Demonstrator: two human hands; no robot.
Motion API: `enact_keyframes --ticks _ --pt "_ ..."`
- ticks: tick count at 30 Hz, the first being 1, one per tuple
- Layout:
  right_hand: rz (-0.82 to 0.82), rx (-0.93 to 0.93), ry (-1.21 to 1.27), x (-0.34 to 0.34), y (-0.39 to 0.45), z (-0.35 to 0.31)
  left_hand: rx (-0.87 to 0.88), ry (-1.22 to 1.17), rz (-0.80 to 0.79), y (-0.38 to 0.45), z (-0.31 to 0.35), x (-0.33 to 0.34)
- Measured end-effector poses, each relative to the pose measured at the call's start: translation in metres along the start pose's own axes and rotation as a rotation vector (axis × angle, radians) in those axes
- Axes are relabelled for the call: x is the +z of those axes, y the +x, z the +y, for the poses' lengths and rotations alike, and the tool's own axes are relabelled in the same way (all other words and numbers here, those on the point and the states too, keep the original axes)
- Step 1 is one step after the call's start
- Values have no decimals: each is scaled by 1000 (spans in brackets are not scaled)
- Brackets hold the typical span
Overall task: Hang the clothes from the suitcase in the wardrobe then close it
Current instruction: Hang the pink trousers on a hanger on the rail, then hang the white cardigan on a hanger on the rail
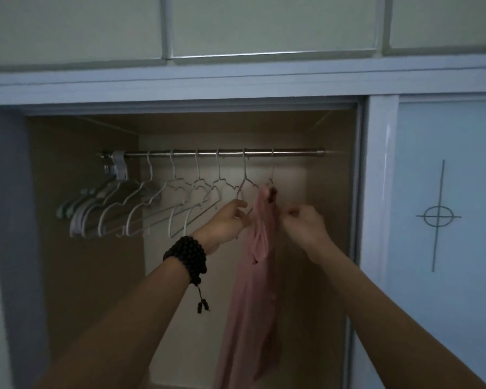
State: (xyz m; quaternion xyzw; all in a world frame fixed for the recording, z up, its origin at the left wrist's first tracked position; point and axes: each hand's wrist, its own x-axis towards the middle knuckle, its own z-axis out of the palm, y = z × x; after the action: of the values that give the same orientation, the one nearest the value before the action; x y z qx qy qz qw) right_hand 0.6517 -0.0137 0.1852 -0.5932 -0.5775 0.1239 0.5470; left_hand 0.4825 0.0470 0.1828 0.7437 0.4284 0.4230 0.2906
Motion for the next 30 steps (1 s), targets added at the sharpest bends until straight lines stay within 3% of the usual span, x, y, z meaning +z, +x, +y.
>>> enact_keyframes --ticks 5,9,19,26,30 --pt "-152 -82 44 48 -70 -19 -76 94 42 -109 -45 -61" --pt "-481 -138 -25 137 -148 -23 -254 179 60 -241 -93 -128" --pt "-1174 -402 12 334 -410 -109 -751 339 374 -577 -193 -259" --pt "-1558 -526 -41 447 -542 -123 -1045 273 487 -731 -264 -285" --pt "-1664 -522 -90 528 -574 -106 -1160 178 501 -765 -331 -297"
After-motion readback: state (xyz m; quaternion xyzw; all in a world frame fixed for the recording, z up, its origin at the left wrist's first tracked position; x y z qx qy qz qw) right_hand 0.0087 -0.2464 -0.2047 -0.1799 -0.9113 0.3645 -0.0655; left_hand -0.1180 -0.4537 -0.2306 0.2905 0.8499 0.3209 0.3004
